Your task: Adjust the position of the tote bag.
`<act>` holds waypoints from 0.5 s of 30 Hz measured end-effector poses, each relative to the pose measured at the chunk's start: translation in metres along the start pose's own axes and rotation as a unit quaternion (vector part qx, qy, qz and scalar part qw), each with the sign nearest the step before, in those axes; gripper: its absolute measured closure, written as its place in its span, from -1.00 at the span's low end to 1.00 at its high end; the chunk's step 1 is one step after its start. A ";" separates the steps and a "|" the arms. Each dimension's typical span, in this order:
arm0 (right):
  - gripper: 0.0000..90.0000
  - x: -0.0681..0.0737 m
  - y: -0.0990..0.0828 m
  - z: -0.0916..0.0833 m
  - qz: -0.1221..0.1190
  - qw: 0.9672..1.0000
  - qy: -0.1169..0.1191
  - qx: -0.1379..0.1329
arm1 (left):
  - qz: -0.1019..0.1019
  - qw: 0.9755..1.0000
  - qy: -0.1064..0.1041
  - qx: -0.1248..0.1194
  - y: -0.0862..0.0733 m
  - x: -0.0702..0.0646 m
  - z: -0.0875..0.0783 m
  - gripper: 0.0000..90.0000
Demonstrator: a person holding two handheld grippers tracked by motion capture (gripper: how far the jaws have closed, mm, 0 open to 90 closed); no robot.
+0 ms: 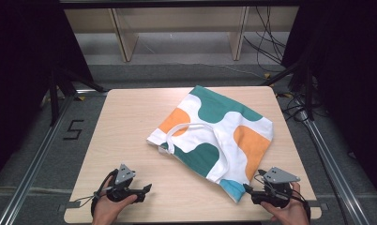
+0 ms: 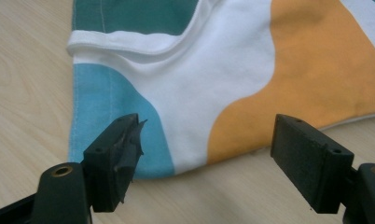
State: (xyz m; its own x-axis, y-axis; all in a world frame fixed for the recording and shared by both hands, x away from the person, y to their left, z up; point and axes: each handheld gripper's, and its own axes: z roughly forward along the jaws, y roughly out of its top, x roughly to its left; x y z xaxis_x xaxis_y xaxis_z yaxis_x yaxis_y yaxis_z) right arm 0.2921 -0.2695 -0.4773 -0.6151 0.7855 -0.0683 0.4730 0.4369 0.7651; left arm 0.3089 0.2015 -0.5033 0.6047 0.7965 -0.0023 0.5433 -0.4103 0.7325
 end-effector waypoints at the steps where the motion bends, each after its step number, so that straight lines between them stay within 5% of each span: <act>1: -0.43 0.001 0.001 0.000 -0.005 1.000 0.004 0.000 | -0.013 1.000 0.003 -0.016 0.000 -0.002 0.002 -0.58; 4: -0.42 0.008 0.005 0.003 -0.013 1.000 0.008 -0.004 | 0.007 1.000 0.003 0.000 0.000 0.001 0.000 -0.58; 10: -0.39 0.018 0.008 0.007 -0.026 0.999 0.026 -0.012 | 0.007 1.000 0.002 0.009 0.000 0.000 0.000 -0.58; 15: -0.37 0.034 0.013 0.014 -0.055 0.998 0.041 -0.004 | -0.001 1.000 0.003 -0.008 0.000 -0.001 0.002 -0.58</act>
State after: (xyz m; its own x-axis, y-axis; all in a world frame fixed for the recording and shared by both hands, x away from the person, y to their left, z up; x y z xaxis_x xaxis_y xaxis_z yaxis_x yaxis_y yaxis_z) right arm 0.2862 -0.2315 -0.4786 -0.7120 0.6951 -0.0998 0.3957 0.5146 0.7607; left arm 0.3094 0.1996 -0.5052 0.6006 0.7995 0.0004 0.5350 -0.4023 0.7429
